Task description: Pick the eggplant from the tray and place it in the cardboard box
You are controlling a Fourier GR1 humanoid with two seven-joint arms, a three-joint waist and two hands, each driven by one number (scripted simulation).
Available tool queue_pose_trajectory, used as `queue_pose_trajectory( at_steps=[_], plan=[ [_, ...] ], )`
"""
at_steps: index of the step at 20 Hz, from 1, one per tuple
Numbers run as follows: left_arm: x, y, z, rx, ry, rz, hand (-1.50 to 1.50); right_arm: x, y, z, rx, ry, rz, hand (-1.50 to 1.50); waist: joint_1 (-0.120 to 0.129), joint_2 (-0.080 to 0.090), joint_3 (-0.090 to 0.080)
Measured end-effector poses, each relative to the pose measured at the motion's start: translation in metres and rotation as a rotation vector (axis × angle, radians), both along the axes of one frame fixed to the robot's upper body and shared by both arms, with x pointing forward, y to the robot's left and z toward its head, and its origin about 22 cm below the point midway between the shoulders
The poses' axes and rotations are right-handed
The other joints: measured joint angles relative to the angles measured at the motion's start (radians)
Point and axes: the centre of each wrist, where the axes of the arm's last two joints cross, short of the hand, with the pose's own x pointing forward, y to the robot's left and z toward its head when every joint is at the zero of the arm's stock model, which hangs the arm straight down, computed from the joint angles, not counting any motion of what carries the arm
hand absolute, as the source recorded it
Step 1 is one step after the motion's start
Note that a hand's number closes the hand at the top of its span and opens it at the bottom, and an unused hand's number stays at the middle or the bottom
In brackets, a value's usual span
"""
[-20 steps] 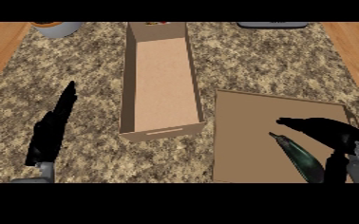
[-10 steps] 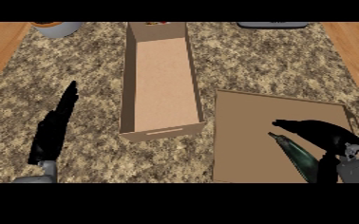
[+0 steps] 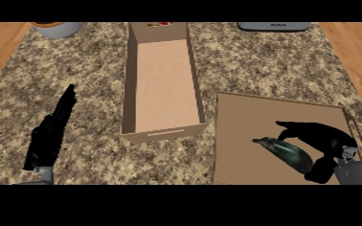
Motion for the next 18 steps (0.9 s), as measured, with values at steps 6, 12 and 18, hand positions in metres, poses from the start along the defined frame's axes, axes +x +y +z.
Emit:
queue_pose_trajectory(
  at_steps=[6, 12, 18],
  plan=[
    [0.005, -0.003, 0.003, 0.001, 0.005, 0.006, 0.0, 0.001, 0.003, 0.002, -0.018, -0.157, 0.023, 1.5, -0.001, 0.005, 0.005],
    [0.001, 0.001, -0.004, 0.006, 0.013, 0.028, 0.0, -0.006, 0.035, -0.008, -0.084, -0.356, -0.238, 1.5, -0.026, -0.002, 0.008],
    [-0.003, 0.006, -0.004, 0.008, 0.016, 0.049, 0.0, -0.027, 0.087, -0.01, -0.21, -0.549, -0.618, 1.5, -0.045, -0.004, 0.01]
  ],
)
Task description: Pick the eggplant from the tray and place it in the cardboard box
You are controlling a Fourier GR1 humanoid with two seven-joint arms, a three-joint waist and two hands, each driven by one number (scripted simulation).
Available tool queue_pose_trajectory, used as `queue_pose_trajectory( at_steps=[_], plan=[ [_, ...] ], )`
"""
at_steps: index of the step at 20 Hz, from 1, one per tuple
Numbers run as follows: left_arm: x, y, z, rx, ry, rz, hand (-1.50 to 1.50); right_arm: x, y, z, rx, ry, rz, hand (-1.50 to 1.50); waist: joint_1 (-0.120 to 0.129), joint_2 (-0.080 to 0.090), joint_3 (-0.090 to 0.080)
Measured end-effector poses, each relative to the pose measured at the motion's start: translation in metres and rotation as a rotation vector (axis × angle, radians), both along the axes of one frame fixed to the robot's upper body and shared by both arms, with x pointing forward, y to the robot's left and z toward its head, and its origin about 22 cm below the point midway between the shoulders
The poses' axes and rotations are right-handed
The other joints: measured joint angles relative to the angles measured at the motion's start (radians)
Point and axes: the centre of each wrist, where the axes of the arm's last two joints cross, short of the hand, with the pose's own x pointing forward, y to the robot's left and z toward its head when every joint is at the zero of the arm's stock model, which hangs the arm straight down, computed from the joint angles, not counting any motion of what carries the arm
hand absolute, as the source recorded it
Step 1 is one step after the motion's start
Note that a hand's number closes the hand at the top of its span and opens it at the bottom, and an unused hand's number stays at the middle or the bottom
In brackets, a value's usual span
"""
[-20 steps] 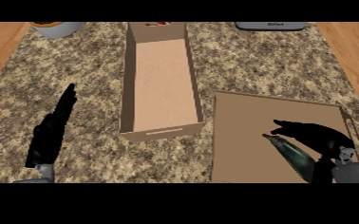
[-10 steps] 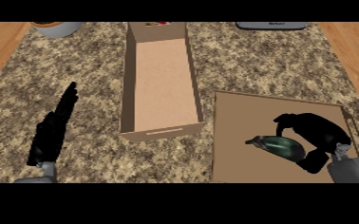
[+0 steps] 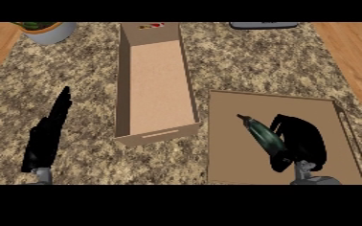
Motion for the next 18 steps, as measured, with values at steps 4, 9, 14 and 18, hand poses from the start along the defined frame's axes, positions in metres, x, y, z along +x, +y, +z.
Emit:
queue_pose_trajectory(
  at_steps=[4, 9, 14, 18],
  plan=[
    [0.002, -0.004, 0.0, -0.004, -0.001, -0.014, 0.0, -0.022, 0.051, 0.011, -0.057, -0.11, -0.13, 1.5, 0.014, 0.006, 0.003],
    [0.003, -0.005, 0.003, -0.003, -0.001, -0.025, 0.0, -0.05, 0.094, 0.049, -0.08, -0.246, -0.191, 1.5, 0.029, 0.011, 0.005],
    [0.008, -0.01, 0.003, -0.001, -0.002, -0.038, 0.0, -0.065, 0.123, 0.093, 0.056, -0.477, -0.089, 1.5, 0.038, 0.014, 0.006],
    [0.004, -0.007, 0.0, -0.002, -0.007, -0.046, 0.0, -0.064, 0.139, 0.118, 0.157, -0.616, -0.004, 1.5, 0.05, 0.017, 0.006]
  ],
)
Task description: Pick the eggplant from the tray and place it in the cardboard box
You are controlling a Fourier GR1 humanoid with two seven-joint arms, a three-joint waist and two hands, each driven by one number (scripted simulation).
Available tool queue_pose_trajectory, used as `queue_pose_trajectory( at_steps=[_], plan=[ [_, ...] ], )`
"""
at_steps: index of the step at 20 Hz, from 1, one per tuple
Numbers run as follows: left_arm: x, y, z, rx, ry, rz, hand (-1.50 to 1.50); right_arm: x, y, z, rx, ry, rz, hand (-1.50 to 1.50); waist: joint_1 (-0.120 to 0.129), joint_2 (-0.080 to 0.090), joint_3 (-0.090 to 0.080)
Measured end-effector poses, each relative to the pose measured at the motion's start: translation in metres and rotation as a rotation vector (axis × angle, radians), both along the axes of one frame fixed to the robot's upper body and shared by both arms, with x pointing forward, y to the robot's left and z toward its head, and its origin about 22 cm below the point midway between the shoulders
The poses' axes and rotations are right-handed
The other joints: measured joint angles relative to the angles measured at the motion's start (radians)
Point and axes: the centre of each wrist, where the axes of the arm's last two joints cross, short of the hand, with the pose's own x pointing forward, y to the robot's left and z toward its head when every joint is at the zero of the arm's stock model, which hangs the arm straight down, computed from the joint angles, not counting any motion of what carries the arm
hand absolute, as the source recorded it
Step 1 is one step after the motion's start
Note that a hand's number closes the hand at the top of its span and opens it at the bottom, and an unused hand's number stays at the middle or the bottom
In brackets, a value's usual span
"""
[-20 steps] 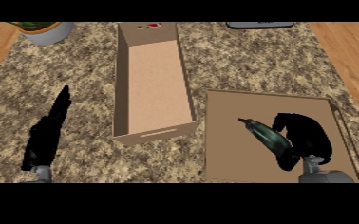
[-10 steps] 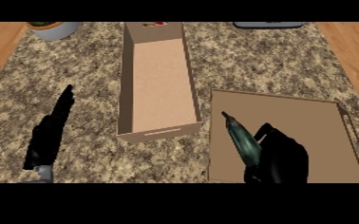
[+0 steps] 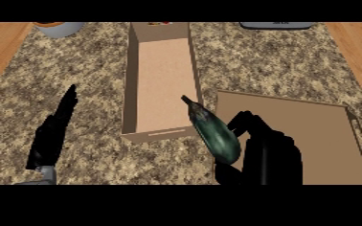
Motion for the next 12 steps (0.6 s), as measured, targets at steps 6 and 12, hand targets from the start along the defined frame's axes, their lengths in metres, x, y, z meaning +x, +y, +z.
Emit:
queue_pose_trajectory(
  at_steps=[6, 12],
  plan=[
    [0.006, -0.009, 0.002, -0.002, -0.01, -0.007, 0.0, 0.02, 0.028, 0.033, 0.044, -0.134, 0.129, 1.5, 0.007, 0.002, 0.0],
    [0.011, -0.011, 0.002, -0.004, -0.01, -0.022, 0.0, 0.067, 0.052, 0.058, 0.044, -0.148, 0.159, 1.5, 0.017, 0.005, 0.0]
  ],
)
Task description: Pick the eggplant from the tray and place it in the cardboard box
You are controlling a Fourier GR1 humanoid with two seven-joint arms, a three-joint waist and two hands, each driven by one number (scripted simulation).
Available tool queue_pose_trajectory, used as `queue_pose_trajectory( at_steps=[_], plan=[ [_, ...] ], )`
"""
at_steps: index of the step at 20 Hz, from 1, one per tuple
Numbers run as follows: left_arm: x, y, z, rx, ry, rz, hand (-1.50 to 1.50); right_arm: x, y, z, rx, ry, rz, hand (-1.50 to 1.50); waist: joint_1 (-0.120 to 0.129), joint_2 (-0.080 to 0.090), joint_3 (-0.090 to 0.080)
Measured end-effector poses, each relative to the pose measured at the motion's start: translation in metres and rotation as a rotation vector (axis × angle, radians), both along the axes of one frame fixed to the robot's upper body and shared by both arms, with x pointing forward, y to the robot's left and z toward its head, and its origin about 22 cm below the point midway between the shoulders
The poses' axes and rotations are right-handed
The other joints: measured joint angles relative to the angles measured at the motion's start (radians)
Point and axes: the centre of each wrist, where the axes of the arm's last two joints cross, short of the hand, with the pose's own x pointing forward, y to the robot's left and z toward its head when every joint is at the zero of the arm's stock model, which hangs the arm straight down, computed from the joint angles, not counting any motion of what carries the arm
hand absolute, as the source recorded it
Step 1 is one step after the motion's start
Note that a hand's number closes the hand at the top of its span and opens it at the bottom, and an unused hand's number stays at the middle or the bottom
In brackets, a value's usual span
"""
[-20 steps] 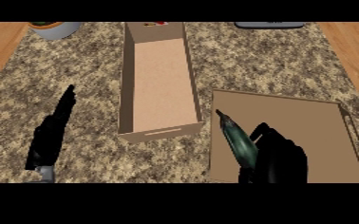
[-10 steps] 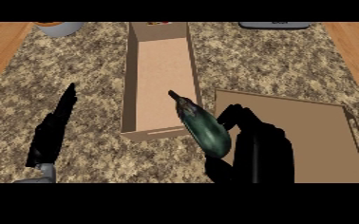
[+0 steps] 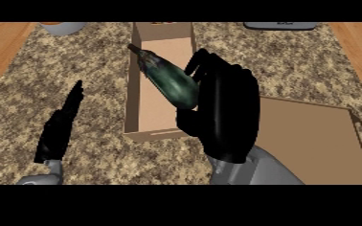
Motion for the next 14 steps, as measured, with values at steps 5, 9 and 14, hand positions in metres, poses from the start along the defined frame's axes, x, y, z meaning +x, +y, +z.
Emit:
queue_pose_trajectory(
  at_steps=[5, 9, 14],
  plan=[
    [0.0, 0.001, 0.001, 0.003, 0.0, -0.011, 0.0, 0.042, 0.016, 0.012, -0.005, 0.045, -0.01, 1.5, 0.011, 0.002, 0.0],
    [0.003, -0.001, 0.002, 0.004, 0.0, -0.01, 0.0, 0.077, 0.023, 0.009, 0.001, 0.106, -0.027, 1.5, 0.016, 0.005, 0.0],
    [0.006, -0.008, 0.003, 0.005, -0.001, -0.026, 0.0, 0.116, 0.028, -0.001, 0.021, 0.202, -0.052, 1.5, 0.026, 0.008, 0.0]
  ],
)
